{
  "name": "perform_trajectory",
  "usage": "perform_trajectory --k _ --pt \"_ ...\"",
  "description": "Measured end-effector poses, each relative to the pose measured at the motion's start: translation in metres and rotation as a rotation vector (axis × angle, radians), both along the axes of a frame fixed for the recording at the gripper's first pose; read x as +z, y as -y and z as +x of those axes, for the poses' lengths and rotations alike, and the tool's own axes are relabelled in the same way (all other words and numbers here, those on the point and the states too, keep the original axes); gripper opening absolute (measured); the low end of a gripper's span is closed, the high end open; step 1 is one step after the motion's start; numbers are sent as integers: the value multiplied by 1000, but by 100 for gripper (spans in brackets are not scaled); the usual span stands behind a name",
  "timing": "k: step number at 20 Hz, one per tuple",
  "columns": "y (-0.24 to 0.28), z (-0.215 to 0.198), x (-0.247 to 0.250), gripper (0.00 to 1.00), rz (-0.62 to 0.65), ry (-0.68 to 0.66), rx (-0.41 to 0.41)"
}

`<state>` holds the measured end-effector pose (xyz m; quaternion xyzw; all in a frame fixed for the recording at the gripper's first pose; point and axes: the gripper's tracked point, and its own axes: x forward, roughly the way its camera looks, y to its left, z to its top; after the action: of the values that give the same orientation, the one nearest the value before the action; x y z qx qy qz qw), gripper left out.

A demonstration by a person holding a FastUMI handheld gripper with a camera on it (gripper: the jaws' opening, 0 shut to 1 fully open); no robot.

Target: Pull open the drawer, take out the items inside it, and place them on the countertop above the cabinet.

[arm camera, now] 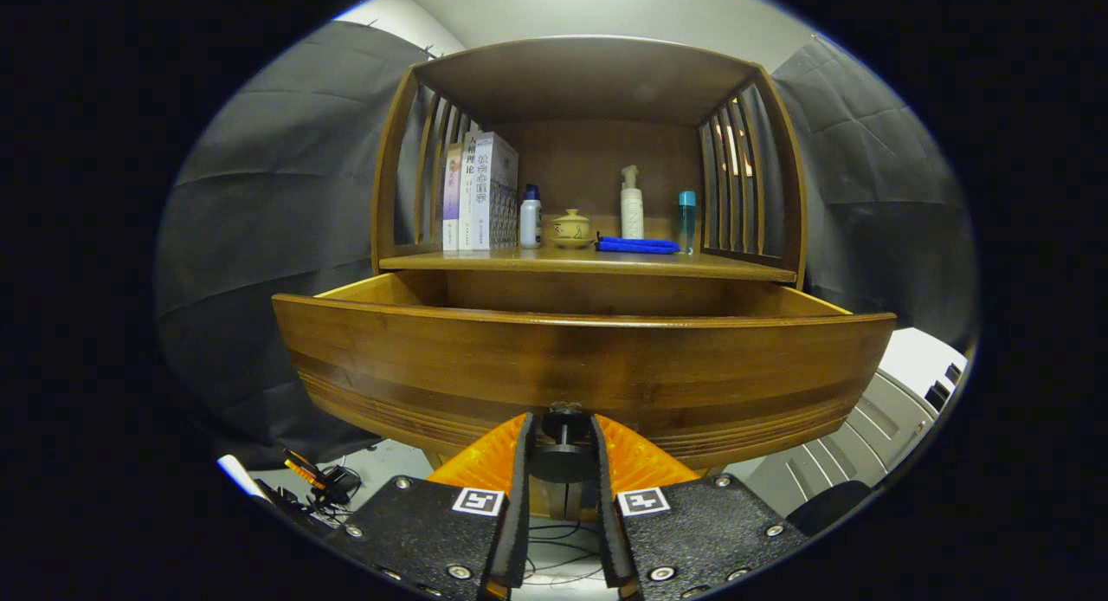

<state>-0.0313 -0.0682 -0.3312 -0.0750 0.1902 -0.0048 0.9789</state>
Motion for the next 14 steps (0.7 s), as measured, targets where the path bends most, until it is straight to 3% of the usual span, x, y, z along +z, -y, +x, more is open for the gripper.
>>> perform_trajectory --k 11,14 --pt "-9 -23 -1 36 29 -13 28" --pt "-9 -23 -1 37 16 -35 -3"
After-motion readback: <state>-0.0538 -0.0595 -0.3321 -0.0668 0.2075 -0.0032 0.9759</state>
